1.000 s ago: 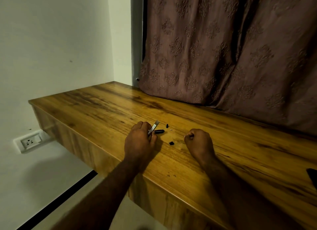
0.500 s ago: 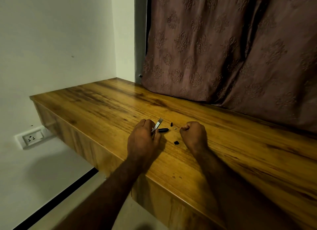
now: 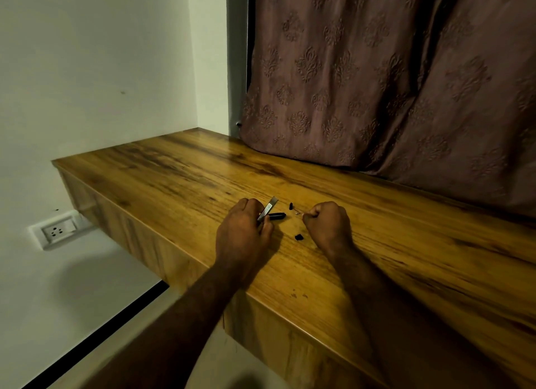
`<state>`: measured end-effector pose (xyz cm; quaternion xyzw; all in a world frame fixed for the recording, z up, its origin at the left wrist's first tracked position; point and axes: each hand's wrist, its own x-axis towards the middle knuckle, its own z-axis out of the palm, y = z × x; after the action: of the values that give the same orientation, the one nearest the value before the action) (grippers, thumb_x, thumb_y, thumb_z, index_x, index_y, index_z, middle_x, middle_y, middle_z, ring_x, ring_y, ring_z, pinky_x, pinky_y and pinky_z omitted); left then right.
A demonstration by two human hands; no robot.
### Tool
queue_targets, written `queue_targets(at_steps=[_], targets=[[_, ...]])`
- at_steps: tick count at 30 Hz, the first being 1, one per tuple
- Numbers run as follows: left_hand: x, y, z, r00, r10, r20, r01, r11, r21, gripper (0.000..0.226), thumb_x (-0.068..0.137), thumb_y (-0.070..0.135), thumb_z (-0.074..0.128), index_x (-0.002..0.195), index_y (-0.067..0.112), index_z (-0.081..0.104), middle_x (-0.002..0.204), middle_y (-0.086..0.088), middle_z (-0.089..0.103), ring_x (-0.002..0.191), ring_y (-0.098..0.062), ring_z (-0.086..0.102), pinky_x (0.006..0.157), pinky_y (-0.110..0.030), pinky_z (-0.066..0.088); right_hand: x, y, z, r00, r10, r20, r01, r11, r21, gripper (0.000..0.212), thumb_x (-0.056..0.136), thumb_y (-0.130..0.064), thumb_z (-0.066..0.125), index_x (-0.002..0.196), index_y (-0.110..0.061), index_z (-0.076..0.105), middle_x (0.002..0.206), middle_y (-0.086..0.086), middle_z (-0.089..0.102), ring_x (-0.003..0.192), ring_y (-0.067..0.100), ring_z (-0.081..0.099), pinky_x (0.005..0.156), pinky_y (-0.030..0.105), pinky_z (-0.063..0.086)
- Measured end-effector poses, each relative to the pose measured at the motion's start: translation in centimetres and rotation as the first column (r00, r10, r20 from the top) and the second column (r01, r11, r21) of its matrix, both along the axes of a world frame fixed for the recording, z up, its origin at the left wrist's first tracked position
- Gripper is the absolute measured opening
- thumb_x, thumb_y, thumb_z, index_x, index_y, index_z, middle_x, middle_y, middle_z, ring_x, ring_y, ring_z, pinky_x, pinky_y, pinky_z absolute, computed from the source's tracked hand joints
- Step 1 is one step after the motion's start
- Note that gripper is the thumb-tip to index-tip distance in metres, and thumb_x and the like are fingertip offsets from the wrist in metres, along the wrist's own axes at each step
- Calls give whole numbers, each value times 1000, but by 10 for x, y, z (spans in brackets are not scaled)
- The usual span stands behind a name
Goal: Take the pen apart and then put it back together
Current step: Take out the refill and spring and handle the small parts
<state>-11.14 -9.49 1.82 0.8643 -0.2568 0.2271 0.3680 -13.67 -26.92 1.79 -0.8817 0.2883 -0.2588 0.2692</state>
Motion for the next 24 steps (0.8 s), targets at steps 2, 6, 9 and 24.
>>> queue_targets(at_steps=[2,6,9,24], targets=[[0,-1,0,1000,1,-3,-1,1000,3,14,88,30,59,98,21,56,95,5,56,80,-10,53,65,-30,49,1,0,-1,1000,4,-5,-4,1000,-4,23,83,-29,67,63,-17,67,66,-2,67,64,20,63,64,35,58],[-1,0,0,1000,2,-3,-2,1000,10,14,88,30,59,98,21,56,95,5,56,80,-11,54,67,-34,52,1,0,-1,1000,3,-6,-3,1000,-4,23,83,-30,68,64,-18,67,64,-2,66,62,20,63,63,36,58],[0,0,0,1000,2,-6,-2,1000,21,14,88,30,59,98,20,56,96,4,57,81,-12,54,68,-35,52,1,-1,-2,1000,5,-8,-5,1000,-16,22,83,-30,69,64,-18,68,64,-2,66,62,19,64,64,36,59],[1,0,0,1000,12,8,-12,999,50,16,87,30,59,98,20,56,96,3,58,82,-12,54,66,-31,50,3,-4,-4,1000,12,-13,-13,999,-33,18,84,-33,69,70,-21,73,68,-5,69,62,17,63,61,32,57]])
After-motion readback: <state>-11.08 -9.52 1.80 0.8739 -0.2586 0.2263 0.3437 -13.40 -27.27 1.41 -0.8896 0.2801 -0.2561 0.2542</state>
